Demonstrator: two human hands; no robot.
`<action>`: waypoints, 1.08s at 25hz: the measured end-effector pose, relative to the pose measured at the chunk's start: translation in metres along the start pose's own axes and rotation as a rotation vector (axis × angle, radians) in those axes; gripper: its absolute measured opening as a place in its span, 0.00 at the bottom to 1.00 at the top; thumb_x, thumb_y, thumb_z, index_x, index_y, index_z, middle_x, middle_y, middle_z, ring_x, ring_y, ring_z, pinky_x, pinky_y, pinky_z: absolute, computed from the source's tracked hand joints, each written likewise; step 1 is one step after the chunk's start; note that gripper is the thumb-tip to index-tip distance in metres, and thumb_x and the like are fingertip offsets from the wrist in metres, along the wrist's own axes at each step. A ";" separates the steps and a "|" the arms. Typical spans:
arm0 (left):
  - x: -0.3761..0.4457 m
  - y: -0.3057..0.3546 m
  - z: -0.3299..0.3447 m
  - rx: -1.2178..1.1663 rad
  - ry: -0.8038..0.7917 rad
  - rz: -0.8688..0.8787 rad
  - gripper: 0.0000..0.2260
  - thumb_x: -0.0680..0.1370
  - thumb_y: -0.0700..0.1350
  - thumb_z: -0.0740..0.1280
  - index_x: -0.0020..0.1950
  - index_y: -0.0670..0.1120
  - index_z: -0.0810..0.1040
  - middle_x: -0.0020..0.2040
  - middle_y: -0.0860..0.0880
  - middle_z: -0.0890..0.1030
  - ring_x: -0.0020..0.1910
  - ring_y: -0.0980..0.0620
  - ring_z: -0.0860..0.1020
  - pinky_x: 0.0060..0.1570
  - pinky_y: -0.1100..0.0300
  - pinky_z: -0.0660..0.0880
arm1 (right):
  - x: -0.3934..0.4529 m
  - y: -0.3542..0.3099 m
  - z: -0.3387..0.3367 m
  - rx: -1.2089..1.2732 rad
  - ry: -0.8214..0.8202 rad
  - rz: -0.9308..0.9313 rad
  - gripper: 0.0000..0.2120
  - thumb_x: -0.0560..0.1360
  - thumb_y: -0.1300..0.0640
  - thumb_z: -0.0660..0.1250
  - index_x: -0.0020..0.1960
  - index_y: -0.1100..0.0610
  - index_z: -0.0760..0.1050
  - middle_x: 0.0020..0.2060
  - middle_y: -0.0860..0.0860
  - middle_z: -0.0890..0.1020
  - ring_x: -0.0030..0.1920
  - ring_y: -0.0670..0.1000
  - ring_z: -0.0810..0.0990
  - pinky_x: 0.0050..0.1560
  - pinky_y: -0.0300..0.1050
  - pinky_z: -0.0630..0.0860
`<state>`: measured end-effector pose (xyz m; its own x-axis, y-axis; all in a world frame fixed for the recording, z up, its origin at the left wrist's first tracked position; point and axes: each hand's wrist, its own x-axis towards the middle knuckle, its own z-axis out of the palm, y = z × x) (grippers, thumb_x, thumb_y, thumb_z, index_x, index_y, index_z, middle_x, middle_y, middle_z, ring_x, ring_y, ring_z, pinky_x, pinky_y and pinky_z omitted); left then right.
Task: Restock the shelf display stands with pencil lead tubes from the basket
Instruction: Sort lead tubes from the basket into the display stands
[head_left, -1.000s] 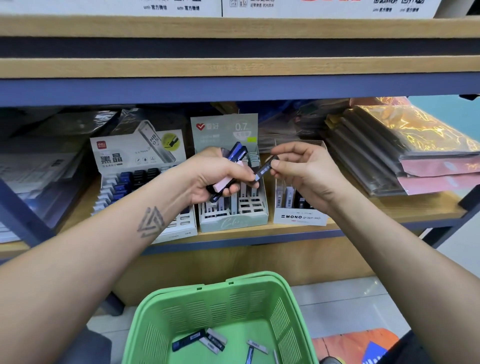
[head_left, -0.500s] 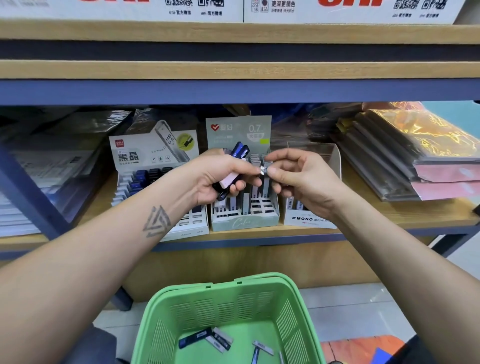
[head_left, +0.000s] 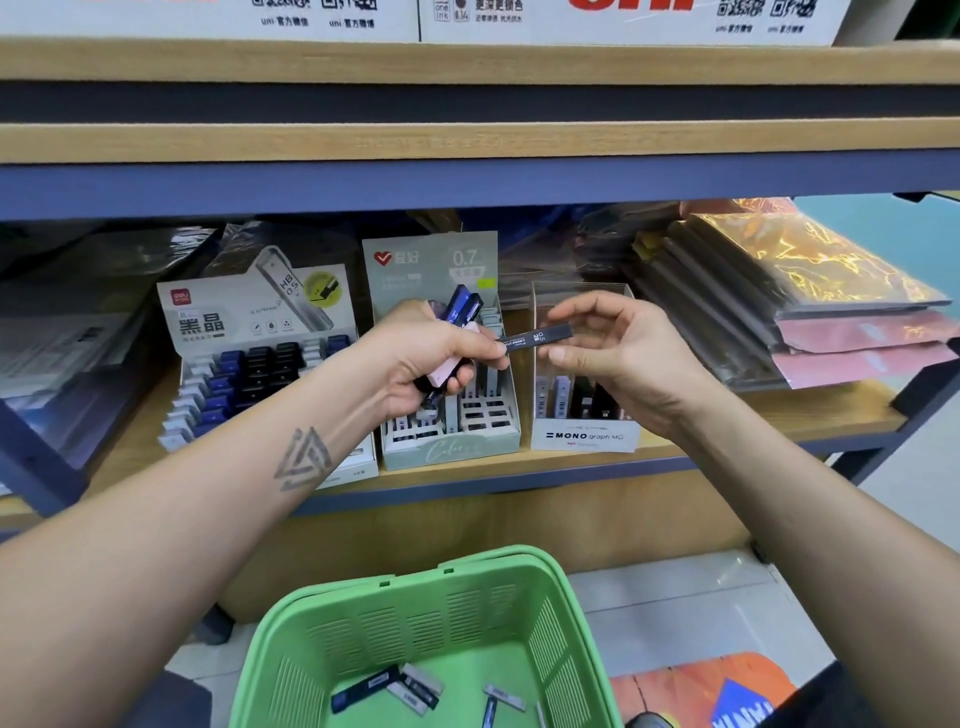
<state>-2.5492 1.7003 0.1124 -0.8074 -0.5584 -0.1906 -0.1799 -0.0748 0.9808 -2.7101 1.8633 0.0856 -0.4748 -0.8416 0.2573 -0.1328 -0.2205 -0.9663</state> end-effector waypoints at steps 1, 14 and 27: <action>0.001 0.000 0.003 -0.008 -0.004 -0.005 0.04 0.74 0.33 0.74 0.46 0.36 0.81 0.41 0.37 0.85 0.24 0.55 0.73 0.21 0.66 0.70 | -0.002 0.000 -0.004 0.010 0.010 -0.012 0.17 0.70 0.70 0.76 0.57 0.61 0.80 0.50 0.60 0.86 0.51 0.61 0.86 0.54 0.53 0.82; 0.009 -0.005 0.042 -0.027 -0.100 -0.123 0.13 0.74 0.34 0.74 0.55 0.34 0.76 0.44 0.34 0.85 0.23 0.54 0.73 0.21 0.65 0.70 | -0.001 -0.009 -0.038 -0.238 0.092 -0.092 0.06 0.74 0.62 0.76 0.50 0.60 0.83 0.44 0.59 0.86 0.46 0.58 0.86 0.49 0.47 0.84; 0.017 0.009 0.028 -0.040 -0.001 -0.010 0.07 0.74 0.35 0.74 0.50 0.35 0.81 0.39 0.39 0.84 0.25 0.54 0.73 0.23 0.66 0.69 | 0.038 0.024 -0.039 -1.013 0.374 -0.160 0.06 0.75 0.61 0.75 0.52 0.57 0.84 0.44 0.51 0.85 0.45 0.50 0.82 0.49 0.49 0.81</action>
<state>-2.5806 1.7133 0.1167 -0.8062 -0.5567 -0.2004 -0.1650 -0.1137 0.9797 -2.7656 1.8455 0.0722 -0.5999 -0.5988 0.5307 -0.7900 0.3381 -0.5115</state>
